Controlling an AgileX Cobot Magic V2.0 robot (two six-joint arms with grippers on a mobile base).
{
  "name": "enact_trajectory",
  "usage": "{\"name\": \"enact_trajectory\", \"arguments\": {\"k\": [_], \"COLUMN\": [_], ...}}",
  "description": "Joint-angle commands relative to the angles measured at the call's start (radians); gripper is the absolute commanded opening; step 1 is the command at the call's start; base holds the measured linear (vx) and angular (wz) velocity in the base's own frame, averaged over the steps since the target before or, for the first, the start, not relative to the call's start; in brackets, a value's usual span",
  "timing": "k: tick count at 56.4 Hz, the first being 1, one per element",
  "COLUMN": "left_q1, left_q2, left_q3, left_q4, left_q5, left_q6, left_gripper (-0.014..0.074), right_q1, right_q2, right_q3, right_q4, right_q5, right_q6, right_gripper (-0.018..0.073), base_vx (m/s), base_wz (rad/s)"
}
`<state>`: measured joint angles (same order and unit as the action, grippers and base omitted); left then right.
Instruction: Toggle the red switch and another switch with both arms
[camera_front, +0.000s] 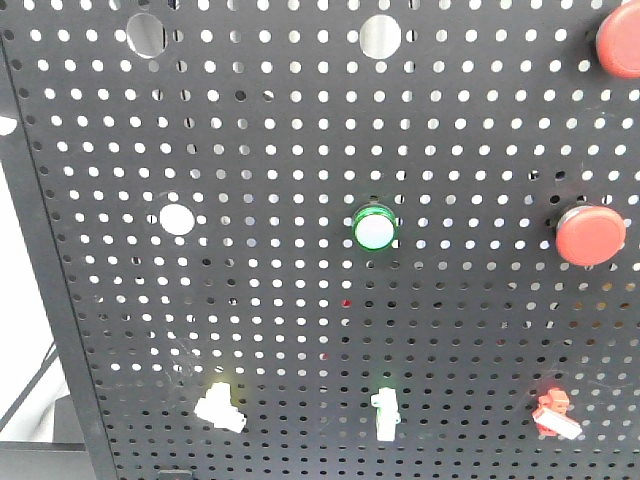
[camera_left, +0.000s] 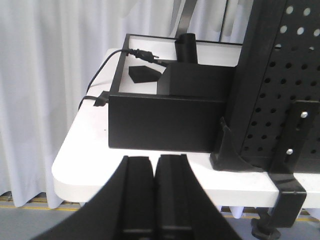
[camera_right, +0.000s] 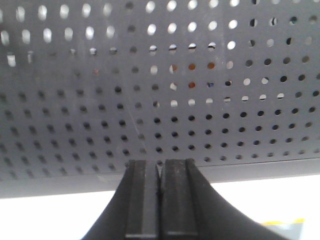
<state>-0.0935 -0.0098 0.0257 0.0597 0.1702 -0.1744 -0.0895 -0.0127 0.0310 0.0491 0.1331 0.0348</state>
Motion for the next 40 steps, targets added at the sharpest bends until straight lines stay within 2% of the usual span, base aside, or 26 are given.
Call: {"name": "enact_trajectory", "arguments": {"k": [1,9,14,18,22,29,35,40], "left_q1": [-0.001,-0.001,-0.001,-0.001,-0.001,-0.001,-0.001,-0.001], "left_q2": [-0.02,-0.02,-0.02,-0.02,-0.011,0.069,0.178,0.28], "left_q3": [0.019,0.009,0.005,-0.031,-0.104,-0.312,-0.462,-0.567], "left_q4": [-0.002,0.006,0.006,0.006,0.006,0.006,0.006,0.006], "left_q5": [-0.094,-0.211,-0.37,-0.426,-0.398,-0.264,-0.17,-0.144], "left_q6": [-0.008,-0.008,-0.012,-0.012,-0.013,-0.012,-0.008,-0.009], "left_gripper": [0.0003,0.0003,0.0003,0.0003,0.0003,0.0003,0.0003,0.0003], "right_q1": [-0.004,-0.004,-0.004,-0.004,-0.004,-0.004,0.0,0.008], "right_q2": [-0.01,-0.01,-0.01,-0.01,0.001,0.079,0.176,0.218], "right_q3": [0.006,-0.001,-0.063,-0.154,-0.287,-0.528,-0.674,-0.721], "right_q4": [0.028,0.043,0.056,0.042,0.024,0.025,0.043,0.058], "right_q5": [-0.103,-0.213,-0.181,-0.106,-0.013,0.112,0.165,0.14], "right_q6": [0.012,0.014,0.012,-0.001,-0.035,-0.143,-0.174,-0.169], "right_gripper": [-0.0006,-0.0006,-0.0006,-0.0006,-0.0006,-0.0006,-0.0006,-0.0006], "base_vx": [0.0,0.0,0.0,0.0,0.0,0.0,0.0,0.0], "base_wz": [0.0,0.0,0.0,0.0,0.0,-0.01,0.0,0.0]}}
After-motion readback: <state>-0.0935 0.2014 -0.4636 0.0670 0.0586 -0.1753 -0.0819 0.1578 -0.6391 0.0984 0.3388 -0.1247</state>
